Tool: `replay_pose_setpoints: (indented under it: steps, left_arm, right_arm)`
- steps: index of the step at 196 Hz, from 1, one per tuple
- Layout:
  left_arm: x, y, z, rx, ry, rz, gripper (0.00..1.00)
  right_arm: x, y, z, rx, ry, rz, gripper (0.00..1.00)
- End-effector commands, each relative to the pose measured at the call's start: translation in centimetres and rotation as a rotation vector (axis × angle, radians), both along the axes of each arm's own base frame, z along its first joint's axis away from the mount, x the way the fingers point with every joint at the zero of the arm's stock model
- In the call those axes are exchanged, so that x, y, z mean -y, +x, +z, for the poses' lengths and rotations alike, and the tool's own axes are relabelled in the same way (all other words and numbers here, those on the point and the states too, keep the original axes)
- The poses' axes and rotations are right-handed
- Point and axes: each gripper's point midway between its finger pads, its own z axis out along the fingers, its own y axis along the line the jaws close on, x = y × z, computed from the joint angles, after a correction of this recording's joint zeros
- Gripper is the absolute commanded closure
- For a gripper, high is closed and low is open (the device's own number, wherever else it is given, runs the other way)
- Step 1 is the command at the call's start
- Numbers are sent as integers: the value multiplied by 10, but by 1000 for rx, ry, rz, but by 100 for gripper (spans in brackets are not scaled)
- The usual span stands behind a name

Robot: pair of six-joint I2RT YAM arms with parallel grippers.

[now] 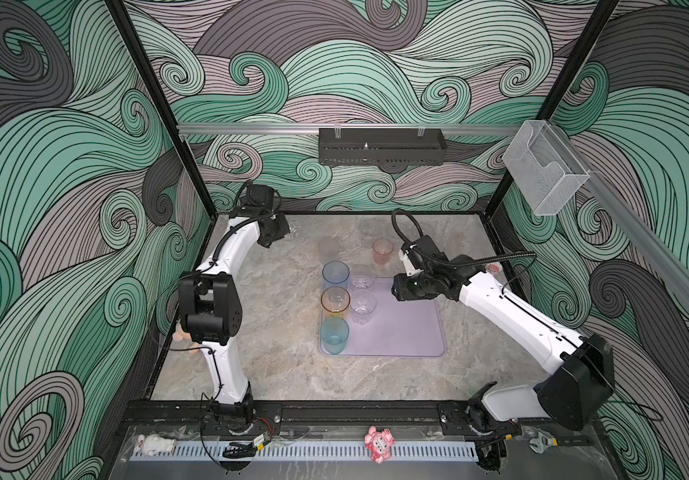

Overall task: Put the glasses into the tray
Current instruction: 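Lift the clear glass with the left gripper and carry it over the tray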

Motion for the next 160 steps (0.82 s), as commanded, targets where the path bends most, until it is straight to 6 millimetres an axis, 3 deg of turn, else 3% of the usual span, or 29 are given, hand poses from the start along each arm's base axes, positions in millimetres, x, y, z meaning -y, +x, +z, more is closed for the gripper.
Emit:
replay_pose_setpoints:
  steps: [1, 38, 92, 122, 144, 160]
  left_arm:
    - [12, -21, 53, 108, -49, -26, 100]
    - [40, -64, 111, 209, -29, -105, 100]
    - [121, -124, 133, 262, -36, -294, 100]
    - [160, -146, 123, 255, -9, -373, 100]
    - [188, -160, 100, 219, 43, -433, 100]
    - [206, -171, 83, 188, 64, -473, 100]
  right_arm:
    - [7, -9, 4, -1, -4, -32, 50]
    - [8, -16, 17, 12, 43, -62, 50]
    - [-3, -34, 66, 98, 161, -103, 50]
    - [-3, -45, 99, 170, 211, -127, 47]
    - [-1, -51, 119, 229, 219, -130, 42]
    - [-1, -54, 122, 252, 184, -120, 40]
